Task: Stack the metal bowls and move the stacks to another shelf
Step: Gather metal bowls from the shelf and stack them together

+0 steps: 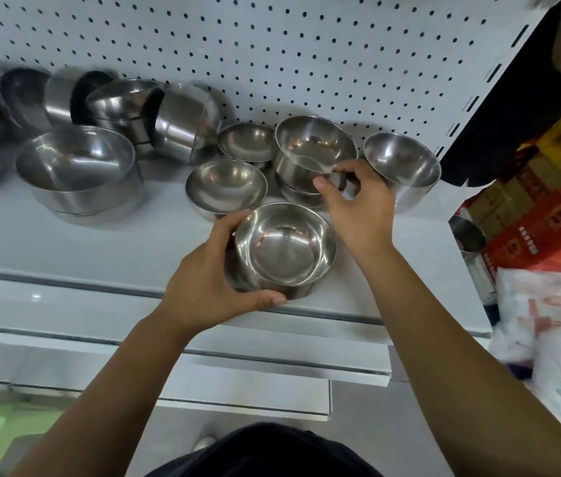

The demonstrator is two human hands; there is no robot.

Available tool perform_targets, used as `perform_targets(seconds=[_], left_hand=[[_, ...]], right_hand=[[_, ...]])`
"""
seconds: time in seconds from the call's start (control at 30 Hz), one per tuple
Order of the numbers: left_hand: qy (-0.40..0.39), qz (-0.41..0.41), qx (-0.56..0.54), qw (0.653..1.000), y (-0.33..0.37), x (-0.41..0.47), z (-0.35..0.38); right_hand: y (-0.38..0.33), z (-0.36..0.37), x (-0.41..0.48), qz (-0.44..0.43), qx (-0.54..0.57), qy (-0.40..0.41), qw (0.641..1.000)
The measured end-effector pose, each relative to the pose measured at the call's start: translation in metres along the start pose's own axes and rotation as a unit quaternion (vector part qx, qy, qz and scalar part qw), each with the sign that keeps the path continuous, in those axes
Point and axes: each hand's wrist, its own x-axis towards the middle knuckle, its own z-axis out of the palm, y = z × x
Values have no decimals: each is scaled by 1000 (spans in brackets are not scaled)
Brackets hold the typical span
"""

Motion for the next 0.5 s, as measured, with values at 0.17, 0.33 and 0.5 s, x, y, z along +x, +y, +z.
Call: perform_targets(seconds=[0.17, 0.33, 0.5], left_hand=[[6, -18, 8, 1000, -2, 2, 0], [1, -22, -4, 1000, -1, 2, -1], [-13, -19, 20, 1000, 0, 3, -1]], right_hand=[[-13, -15, -11, -7, 58, -2, 998], [-27, -43, -33, -15, 102, -46, 994], [-30, -66, -54, -45, 75, -130, 988]])
